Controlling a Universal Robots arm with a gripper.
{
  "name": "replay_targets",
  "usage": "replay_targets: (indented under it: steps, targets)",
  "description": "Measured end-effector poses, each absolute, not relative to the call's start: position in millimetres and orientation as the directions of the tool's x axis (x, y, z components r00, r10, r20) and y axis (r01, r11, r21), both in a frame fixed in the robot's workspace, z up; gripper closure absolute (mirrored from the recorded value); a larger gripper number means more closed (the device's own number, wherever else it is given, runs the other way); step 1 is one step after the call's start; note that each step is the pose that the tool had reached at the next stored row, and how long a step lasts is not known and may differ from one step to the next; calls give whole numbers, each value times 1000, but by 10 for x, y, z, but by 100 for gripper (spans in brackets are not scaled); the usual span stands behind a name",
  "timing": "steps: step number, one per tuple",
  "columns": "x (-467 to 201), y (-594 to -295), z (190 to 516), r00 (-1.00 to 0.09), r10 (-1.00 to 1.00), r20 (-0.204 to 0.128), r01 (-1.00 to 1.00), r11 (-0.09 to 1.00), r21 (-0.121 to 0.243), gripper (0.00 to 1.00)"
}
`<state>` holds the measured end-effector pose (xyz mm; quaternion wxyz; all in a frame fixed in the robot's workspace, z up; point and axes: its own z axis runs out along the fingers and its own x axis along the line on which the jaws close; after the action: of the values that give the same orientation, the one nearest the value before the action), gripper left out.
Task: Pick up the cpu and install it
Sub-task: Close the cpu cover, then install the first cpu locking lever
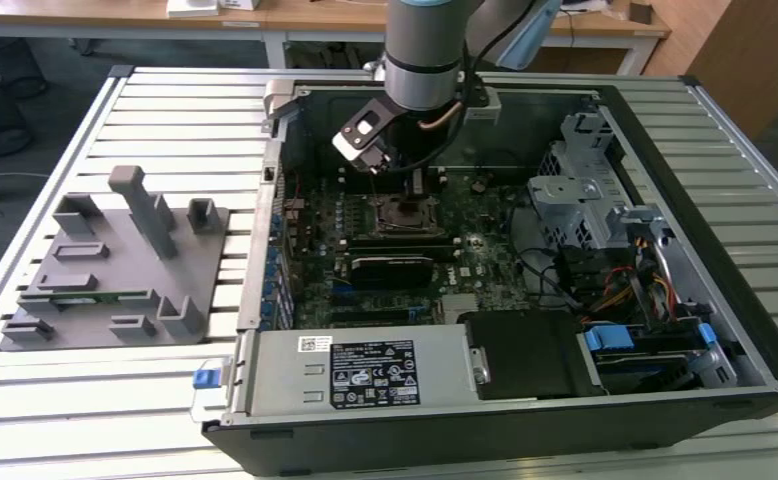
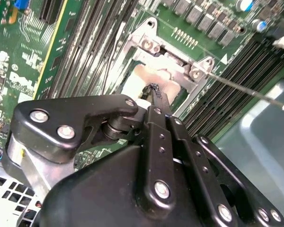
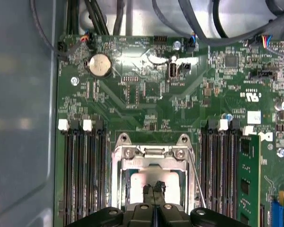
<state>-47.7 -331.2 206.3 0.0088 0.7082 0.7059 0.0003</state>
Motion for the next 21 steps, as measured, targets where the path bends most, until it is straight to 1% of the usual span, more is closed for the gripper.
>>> replay_targets:
  steps: [10,21]
  targets:
    - [-414,-3312,2109,3,1000,-12,1000,-3,11,89]
    - [-414,-3312,2386,3,1000,-12,1000,-3,10,89]
